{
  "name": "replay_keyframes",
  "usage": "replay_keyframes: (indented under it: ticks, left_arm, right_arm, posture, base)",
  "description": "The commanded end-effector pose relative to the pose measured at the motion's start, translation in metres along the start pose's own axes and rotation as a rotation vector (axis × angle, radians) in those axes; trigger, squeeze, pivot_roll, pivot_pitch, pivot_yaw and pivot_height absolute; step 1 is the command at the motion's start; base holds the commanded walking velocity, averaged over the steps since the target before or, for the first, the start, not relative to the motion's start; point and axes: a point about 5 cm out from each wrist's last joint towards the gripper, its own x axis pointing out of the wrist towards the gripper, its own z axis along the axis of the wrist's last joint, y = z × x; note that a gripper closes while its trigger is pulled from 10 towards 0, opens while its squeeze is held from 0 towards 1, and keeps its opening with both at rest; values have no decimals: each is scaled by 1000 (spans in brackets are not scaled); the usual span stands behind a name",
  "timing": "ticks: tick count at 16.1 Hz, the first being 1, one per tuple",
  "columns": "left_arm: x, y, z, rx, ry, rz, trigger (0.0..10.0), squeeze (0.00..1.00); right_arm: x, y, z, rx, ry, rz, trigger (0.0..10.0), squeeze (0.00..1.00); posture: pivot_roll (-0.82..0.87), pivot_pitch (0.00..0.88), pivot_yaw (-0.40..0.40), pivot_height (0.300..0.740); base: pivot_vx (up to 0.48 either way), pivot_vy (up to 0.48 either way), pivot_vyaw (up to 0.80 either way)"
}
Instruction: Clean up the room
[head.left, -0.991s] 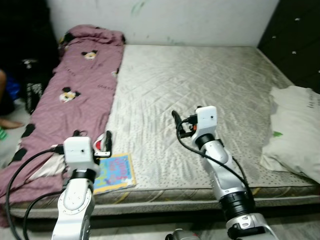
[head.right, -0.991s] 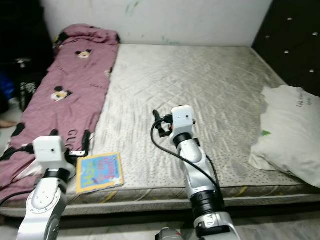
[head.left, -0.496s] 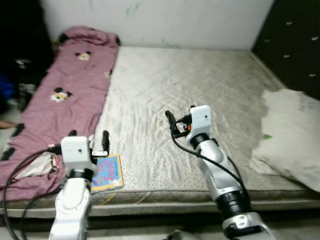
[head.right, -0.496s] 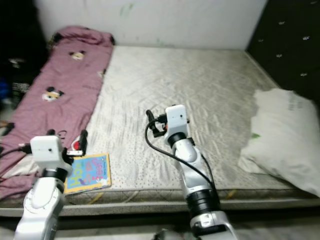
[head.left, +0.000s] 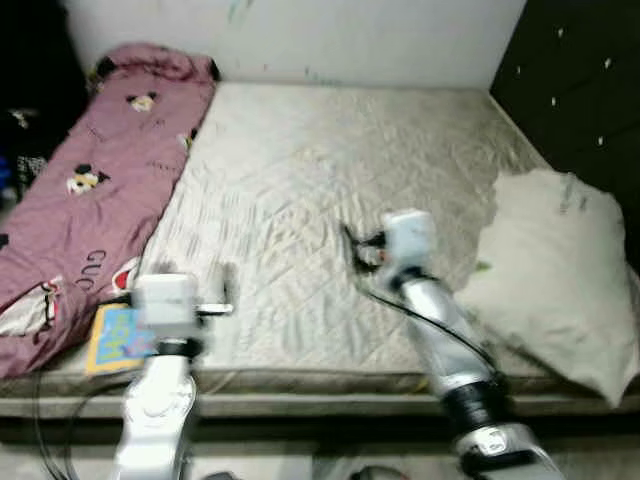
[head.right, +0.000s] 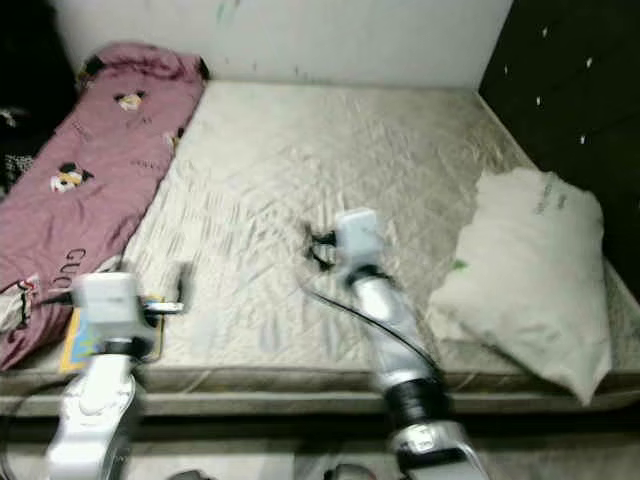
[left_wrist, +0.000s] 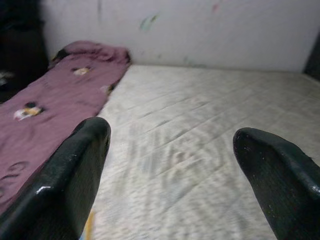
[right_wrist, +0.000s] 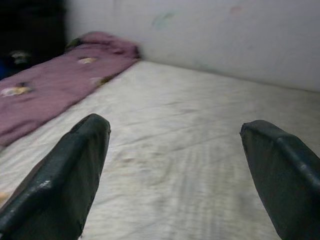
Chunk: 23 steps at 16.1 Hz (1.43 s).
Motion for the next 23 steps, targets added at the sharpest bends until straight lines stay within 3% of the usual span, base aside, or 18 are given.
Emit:
replay_keyframes:
  ticks: [1, 10, 16, 23]
  left_arm:
    - [0, 9, 1, 20, -2, 27, 10000, 0]
    - [0, 8, 2, 22, -8, 26, 10000, 0]
    - [-3, 3, 8, -28, -58, -24, 10000, 0]
    - [-1, 2, 8, -30, -61, -42, 10000, 0]
  right_arm:
    - [4, 10, 6, 4, -23, 25, 10000, 0]
    - [4, 11, 5, 0, -21, 35, 10000, 0]
    - [6, 14, 3, 4, -17, 34, 10000, 0]
    - [7, 14, 4, 1, -25, 26, 10000, 0]
  posture:
    - [-34, 0, -24, 740]
    - [-25, 0, -32, 740]
    - [-11, 0, -33, 740]
    - [-18, 0, -37, 740]
  base:
    - [0, -356, 0]
    - [0, -387, 0]
    - [0, 0, 0]
    - [386, 0, 0]
